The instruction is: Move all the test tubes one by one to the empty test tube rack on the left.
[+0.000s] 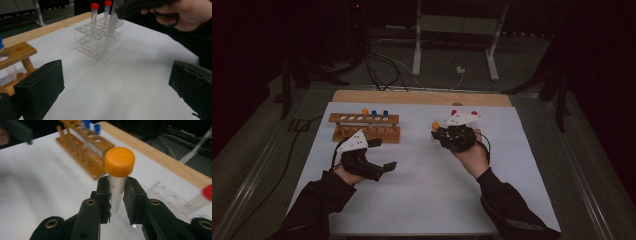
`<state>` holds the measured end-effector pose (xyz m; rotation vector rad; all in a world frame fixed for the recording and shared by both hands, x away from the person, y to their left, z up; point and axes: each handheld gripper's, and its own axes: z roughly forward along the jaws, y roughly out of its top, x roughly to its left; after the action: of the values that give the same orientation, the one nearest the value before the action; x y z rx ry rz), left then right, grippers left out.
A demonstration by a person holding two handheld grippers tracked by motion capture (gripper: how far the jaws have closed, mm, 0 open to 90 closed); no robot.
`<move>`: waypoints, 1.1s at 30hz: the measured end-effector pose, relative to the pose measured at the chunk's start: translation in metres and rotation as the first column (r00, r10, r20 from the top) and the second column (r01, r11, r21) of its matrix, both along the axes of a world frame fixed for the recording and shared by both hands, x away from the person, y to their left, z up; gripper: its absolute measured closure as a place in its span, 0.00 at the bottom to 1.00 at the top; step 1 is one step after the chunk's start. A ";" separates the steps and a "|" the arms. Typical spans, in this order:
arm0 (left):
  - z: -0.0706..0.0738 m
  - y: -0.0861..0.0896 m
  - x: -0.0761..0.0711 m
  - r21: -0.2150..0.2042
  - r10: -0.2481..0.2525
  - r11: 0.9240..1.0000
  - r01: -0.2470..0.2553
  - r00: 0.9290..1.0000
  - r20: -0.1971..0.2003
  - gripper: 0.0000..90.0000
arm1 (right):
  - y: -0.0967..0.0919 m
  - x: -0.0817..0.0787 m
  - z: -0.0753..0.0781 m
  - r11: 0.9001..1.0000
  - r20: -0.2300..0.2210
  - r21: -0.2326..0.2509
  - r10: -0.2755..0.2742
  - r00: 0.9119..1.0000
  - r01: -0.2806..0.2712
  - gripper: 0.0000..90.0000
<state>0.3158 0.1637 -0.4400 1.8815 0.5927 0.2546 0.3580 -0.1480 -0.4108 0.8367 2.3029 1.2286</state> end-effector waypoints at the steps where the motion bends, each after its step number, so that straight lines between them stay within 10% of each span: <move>1: 0.001 -0.001 0.000 0.004 0.000 1.000 0.000 1.000 0.002 0.01 | 0.003 -0.003 -0.002 1.000 0.001 -0.007 0.007 1.000 -0.007 0.84; 15: 0.010 -0.025 0.004 -0.006 -0.041 0.999 0.042 0.999 0.015 0.08 | 0.034 -0.030 -0.030 0.991 -0.057 -0.034 0.126 0.990 -0.128 0.84; 33: 0.004 -0.058 0.014 0.077 -0.054 0.996 0.050 0.997 0.049 0.57 | 0.042 -0.036 -0.036 0.986 -0.078 -0.030 0.159 0.984 -0.161 0.84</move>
<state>0.3299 0.1059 -0.4360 1.9554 0.5048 0.2932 0.3224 -0.1056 -0.4467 0.7081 2.4867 1.2364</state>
